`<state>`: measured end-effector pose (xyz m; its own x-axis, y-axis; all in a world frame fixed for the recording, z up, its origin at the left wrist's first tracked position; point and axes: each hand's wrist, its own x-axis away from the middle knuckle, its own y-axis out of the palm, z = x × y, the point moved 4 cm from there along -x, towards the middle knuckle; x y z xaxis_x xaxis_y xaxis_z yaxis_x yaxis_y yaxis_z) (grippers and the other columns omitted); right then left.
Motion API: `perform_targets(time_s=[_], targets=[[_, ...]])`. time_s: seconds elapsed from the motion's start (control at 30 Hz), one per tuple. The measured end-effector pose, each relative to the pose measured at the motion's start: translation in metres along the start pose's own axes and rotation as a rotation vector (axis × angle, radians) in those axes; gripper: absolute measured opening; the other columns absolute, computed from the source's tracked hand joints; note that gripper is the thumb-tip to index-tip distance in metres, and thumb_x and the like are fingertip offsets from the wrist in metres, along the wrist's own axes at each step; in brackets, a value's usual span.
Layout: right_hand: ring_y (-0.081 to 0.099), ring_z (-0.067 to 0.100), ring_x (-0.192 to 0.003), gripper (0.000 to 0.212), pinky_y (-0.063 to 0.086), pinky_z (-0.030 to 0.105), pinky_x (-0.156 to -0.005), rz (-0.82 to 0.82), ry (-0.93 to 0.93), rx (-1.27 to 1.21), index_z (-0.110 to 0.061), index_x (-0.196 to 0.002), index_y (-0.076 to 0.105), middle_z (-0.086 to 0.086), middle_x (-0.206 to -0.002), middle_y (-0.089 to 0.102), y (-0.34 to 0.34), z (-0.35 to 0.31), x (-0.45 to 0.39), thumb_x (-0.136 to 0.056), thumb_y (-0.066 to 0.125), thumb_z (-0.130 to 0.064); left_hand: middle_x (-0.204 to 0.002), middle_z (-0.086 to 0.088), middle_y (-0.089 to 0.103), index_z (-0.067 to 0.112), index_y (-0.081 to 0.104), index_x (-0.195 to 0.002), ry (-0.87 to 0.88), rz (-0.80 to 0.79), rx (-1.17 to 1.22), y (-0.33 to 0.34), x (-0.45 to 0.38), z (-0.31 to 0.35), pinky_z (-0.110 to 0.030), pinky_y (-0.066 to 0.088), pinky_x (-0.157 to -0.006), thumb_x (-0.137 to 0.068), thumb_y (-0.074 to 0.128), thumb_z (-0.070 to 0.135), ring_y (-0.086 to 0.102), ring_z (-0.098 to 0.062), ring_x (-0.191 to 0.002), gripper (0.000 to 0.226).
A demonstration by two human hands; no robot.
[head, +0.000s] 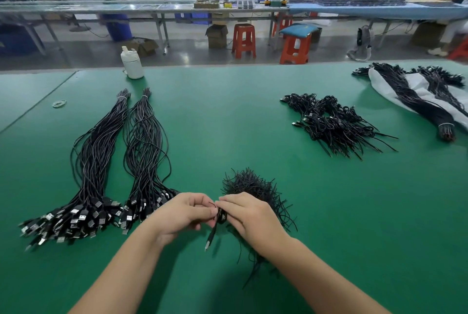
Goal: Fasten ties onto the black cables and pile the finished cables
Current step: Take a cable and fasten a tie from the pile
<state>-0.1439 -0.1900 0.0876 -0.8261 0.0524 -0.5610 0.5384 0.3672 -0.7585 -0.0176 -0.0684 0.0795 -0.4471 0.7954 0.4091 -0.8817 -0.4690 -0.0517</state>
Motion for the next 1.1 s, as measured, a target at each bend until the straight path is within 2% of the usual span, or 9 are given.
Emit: perform_targets(time_s=[0.1, 0.2, 0.27, 0.4, 0.53, 0.73, 0.9, 0.97, 1.1], targets=[[0.063, 0.013, -0.1, 0.022, 0.05, 0.026, -0.09, -0.093, 0.163, -0.137, -0.017, -0.114, 0.073, -0.006, -0.111, 0.072, 0.0, 0.001, -0.001, -0.095, 0.063, -0.017, -0.069, -0.008, 0.067, 0.006, 0.064, -0.085, 0.112, -0.016, -0.045, 0.002, 0.001, 0.007, -0.024, 0.043, -0.059, -0.088, 0.07, 0.003, 0.06, -0.015, -0.062, 0.007], [0.056, 0.005, -0.076, 0.013, 0.045, 0.022, -0.071, -0.137, 0.422, -0.331, -0.021, -0.099, 0.072, -0.008, -0.082, 0.068, 0.002, 0.006, -0.004, -0.097, 0.061, -0.029, -0.073, -0.006, 0.066, 0.009, 0.064, -0.087, 0.245, 0.042, -0.148, 0.003, 0.004, 0.016, -0.032, 0.044, -0.068, -0.091, 0.068, 0.007, 0.058, -0.017, -0.069, 0.006], [0.05, 0.0, -0.061, 0.014, 0.04, 0.013, -0.062, -0.09, 0.612, -0.497, -0.023, -0.106, 0.067, -0.004, -0.067, 0.063, 0.003, 0.011, -0.005, -0.096, 0.063, -0.032, -0.072, 0.001, 0.064, 0.021, 0.063, -0.084, 0.331, 0.155, -0.331, 0.006, 0.006, 0.022, -0.033, 0.046, -0.069, -0.092, 0.068, 0.013, 0.056, -0.016, -0.068, 0.013], [0.065, 0.014, -0.063, 0.013, 0.051, 0.023, -0.059, -0.011, 0.852, -0.912, -0.028, -0.109, 0.056, 0.007, -0.074, 0.074, 0.009, 0.015, -0.009, -0.1, 0.058, -0.02, -0.071, 0.012, 0.059, 0.032, 0.051, -0.078, 0.567, 0.385, -0.729, 0.021, 0.015, 0.037, -0.024, 0.045, -0.066, -0.092, 0.064, 0.017, 0.054, -0.009, -0.069, 0.025], [0.072, 0.021, -0.081, 0.015, 0.056, 0.032, -0.068, 0.008, 0.876, -1.094, -0.019, -0.106, 0.063, 0.007, -0.082, 0.075, 0.011, 0.016, -0.01, -0.103, 0.05, -0.013, -0.075, 0.02, 0.059, 0.035, 0.048, -0.078, 0.604, 0.42, -0.76, 0.023, 0.016, 0.04, -0.016, 0.041, -0.064, -0.093, 0.062, 0.016, 0.054, -0.005, -0.071, 0.028], [0.067, 0.018, -0.089, 0.031, 0.053, 0.039, -0.095, -0.074, 0.769, -1.08, -0.019, -0.116, 0.068, 0.013, -0.097, 0.073, 0.011, 0.013, -0.009, -0.094, 0.061, 0.001, -0.065, 0.011, 0.062, 0.027, 0.058, -0.081, 0.348, 0.435, -0.613, 0.008, 0.005, 0.032, -0.012, 0.039, -0.056, -0.093, 0.064, 0.019, 0.052, 0.0, -0.056, 0.016], [0.058, 0.008, -0.065, 0.001, 0.05, 0.021, -0.067, -0.004, 0.786, -0.828, -0.021, -0.089, 0.073, 0.002, -0.083, 0.065, 0.004, 0.017, -0.012, -0.089, 0.073, -0.02, -0.069, 0.007, 0.063, 0.029, 0.057, -0.081, 0.331, 0.374, -0.598, 0.009, 0.006, 0.031, -0.021, 0.043, -0.06, -0.094, 0.064, 0.021, 0.053, -0.005, -0.06, 0.017], [0.052, 0.01, -0.056, 0.01, 0.044, 0.02, -0.06, -0.039, 0.804, -0.835, -0.02, -0.085, 0.07, -0.004, -0.07, 0.059, 0.005, 0.018, -0.012, -0.093, 0.068, -0.026, -0.07, 0.006, 0.062, 0.03, 0.054, -0.08, 0.363, 0.404, -0.652, 0.012, 0.007, 0.031, -0.02, 0.042, -0.059, -0.094, 0.063, 0.023, 0.05, -0.004, -0.06, 0.018], [0.05, 0.002, -0.05, 0.016, 0.038, 0.019, -0.056, -0.03, 0.899, -0.891, -0.018, -0.107, 0.068, -0.005, -0.064, 0.062, 0.012, 0.021, -0.012, -0.095, 0.065, -0.029, -0.072, 0.011, 0.059, 0.032, 0.047, -0.079, 0.503, 0.458, -0.76, 0.019, 0.011, 0.033, -0.027, 0.046, -0.068, -0.093, 0.062, 0.022, 0.055, -0.01, -0.069, 0.024]])
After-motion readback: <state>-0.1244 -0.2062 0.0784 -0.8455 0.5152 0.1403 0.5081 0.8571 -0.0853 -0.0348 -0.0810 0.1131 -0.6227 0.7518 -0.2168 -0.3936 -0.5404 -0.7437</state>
